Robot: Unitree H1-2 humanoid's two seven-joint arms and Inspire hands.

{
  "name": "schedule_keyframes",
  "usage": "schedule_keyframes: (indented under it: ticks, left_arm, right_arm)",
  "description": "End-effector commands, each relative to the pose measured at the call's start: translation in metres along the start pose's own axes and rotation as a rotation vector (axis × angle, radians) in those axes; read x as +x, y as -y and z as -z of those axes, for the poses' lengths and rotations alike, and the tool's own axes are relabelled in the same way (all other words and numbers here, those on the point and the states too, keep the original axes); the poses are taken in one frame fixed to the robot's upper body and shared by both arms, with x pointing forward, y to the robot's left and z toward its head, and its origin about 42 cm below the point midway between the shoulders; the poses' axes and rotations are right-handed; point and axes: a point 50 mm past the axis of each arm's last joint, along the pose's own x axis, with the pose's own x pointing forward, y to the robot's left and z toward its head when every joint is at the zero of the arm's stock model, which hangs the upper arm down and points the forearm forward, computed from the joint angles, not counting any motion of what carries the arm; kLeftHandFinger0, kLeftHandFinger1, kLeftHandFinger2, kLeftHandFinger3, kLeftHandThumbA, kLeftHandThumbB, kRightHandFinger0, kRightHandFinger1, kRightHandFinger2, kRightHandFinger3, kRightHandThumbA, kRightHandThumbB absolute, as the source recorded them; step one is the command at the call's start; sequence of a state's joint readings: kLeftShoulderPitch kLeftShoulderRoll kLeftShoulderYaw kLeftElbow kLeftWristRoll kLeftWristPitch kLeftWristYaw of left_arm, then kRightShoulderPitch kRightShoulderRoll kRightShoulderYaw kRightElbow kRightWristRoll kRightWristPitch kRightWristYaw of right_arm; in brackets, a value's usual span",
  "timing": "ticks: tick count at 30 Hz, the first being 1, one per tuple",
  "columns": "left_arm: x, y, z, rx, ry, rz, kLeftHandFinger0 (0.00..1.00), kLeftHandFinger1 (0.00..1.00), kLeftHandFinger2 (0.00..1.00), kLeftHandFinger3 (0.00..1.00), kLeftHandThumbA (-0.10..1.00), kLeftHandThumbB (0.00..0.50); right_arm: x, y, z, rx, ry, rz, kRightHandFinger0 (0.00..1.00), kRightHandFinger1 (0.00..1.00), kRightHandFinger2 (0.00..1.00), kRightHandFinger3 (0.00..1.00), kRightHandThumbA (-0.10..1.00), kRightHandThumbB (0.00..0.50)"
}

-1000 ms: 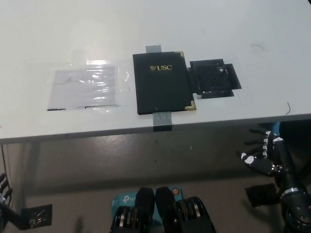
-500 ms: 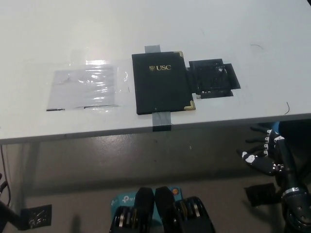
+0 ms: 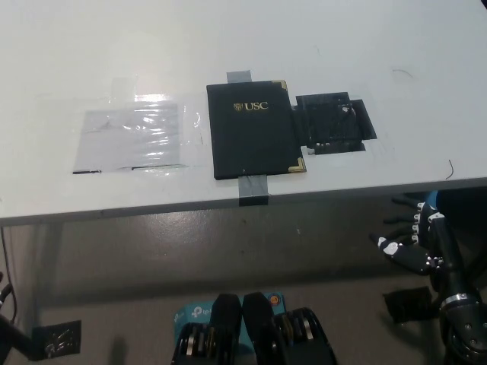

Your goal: The robot uses its left hand to push the cover of the diary kept in the middle of the desk towards the right to close it

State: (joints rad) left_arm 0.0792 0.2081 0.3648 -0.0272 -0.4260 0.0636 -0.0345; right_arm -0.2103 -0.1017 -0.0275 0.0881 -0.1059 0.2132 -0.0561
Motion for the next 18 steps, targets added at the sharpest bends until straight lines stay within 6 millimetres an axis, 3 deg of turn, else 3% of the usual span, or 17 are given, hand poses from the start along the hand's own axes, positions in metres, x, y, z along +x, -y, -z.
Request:
schedule_keyframes:
  ticks: [1,13,18]
  left_arm:
    - [0.0028,-0.0014,-0.0141,-0.011,0.033,0.034,1.00,1.00,1.00,1.00,1.00,0.403]
    - [0.0038,-0.0008,-0.0152,-0.017,0.028,0.040,1.00,1.00,1.00,1.00,1.00,0.400]
    - [0.0042,-0.0012,-0.0150,-0.011,0.025,0.039,1.00,1.00,1.00,1.00,1.00,0.397]
  right_arm:
    - [0.0041,0.0029,-0.0126,0.009,0.074,0.016,0.33,0.40,0.50,0.74,0.84,0.061]
    - [0.0044,0.0031,-0.0146,0.027,0.065,0.008,0.34,0.42,0.53,0.77,0.83,0.064]
    - [0.0044,0.0038,-0.0144,0.023,0.059,-0.004,0.34,0.41,0.51,0.75,0.85,0.089]
